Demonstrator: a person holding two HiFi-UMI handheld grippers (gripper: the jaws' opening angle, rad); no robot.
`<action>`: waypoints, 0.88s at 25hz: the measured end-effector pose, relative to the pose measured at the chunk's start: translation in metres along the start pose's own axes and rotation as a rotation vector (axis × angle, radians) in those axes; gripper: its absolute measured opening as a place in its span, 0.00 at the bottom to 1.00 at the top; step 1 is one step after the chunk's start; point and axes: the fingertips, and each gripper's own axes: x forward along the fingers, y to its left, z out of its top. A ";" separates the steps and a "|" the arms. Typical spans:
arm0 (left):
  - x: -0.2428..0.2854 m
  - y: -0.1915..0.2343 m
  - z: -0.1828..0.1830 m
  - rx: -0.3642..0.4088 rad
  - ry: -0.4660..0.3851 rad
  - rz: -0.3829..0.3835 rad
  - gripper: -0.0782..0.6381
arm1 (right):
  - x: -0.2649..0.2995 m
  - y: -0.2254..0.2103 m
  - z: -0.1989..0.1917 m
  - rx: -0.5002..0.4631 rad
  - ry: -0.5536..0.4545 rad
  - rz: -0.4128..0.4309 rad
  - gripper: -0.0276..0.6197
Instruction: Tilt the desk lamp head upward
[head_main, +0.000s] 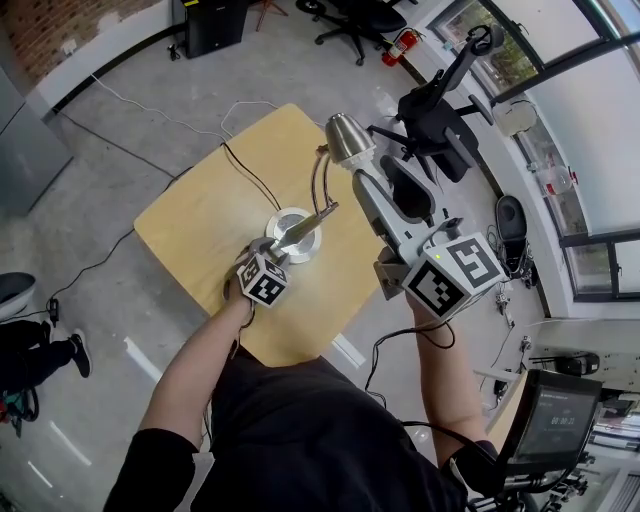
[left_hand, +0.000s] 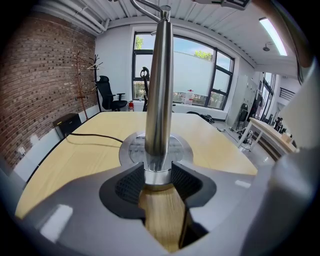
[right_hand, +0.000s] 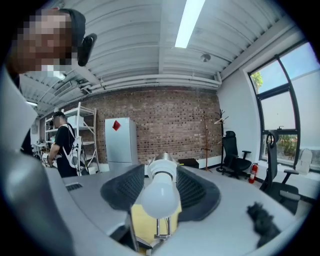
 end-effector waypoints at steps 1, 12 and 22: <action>0.000 0.000 0.000 0.001 0.006 -0.005 0.36 | -0.008 -0.001 0.001 0.023 -0.027 -0.003 0.36; -0.010 0.004 0.002 0.012 -0.028 0.019 0.36 | -0.089 -0.038 -0.075 0.316 -0.079 -0.111 0.36; -0.098 -0.035 0.008 -0.017 -0.161 0.030 0.21 | -0.130 -0.039 -0.139 0.369 -0.030 -0.159 0.29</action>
